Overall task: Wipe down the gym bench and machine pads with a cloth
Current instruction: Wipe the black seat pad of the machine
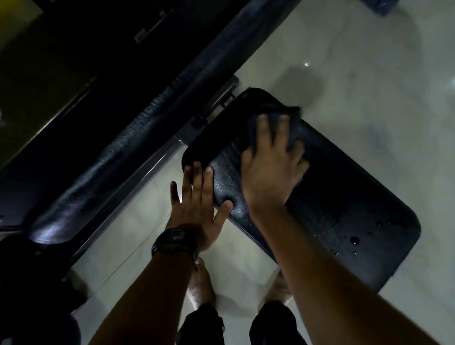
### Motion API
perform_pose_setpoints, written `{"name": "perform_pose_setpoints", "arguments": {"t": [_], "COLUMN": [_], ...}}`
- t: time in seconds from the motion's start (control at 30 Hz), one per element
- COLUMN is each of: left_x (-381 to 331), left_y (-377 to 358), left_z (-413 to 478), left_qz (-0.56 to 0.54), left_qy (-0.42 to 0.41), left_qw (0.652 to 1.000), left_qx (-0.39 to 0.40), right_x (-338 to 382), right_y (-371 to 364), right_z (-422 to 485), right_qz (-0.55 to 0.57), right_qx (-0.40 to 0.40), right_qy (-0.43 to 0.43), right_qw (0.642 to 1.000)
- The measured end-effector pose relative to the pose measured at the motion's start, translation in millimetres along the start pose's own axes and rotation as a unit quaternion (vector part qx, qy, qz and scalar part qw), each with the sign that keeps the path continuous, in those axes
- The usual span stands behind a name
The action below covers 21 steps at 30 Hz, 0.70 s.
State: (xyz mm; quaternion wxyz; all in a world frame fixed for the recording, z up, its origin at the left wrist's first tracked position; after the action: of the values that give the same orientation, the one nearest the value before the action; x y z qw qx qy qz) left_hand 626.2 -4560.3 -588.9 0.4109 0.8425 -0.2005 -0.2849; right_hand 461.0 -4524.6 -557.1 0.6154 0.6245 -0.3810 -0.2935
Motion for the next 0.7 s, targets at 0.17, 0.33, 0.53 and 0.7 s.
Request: {"name": "perform_pose_setpoints", "arguments": {"t": [0.17,0.33,0.53,0.7], "left_x": [-4.0,-7.4,-11.9,-9.0], "left_y": [3.8,4.2,-1.5,-0.7], "left_z": [1.9,0.0,-4.2,-5.2], "left_qz": [0.011,0.010,0.012,0.021], "left_qy": [0.013,0.017,0.006,-0.005], "left_qw": [1.000,1.000,0.999,0.998], "left_qx": [0.016,0.013,-0.040,-0.055], "right_x": [-26.1,-57.6,-23.0,-45.5], "right_y": [0.3,2.2,-5.2,3.5], "right_z": [14.1,33.0,-76.0,-35.3], "right_qz": [-0.068,-0.032,-0.021,-0.071], "right_qx": [-0.014,-0.032,-0.024,-0.010], "right_qy": [0.328,0.086,0.001,0.310], "right_qw": [0.942,0.995,1.000,0.948]}}
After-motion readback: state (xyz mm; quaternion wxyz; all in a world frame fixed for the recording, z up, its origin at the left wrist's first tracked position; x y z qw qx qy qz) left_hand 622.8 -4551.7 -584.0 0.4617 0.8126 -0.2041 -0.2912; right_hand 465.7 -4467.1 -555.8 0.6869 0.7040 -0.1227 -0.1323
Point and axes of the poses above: each hand's wrist, its own z-axis towards the middle knuckle, its own y-axis out of the back of the hand, x = y × z, the point moved 1 cm from there along z, towards the middle knuckle, and after that the axes turned 3 degrees about -z, right-handed, at the moved point
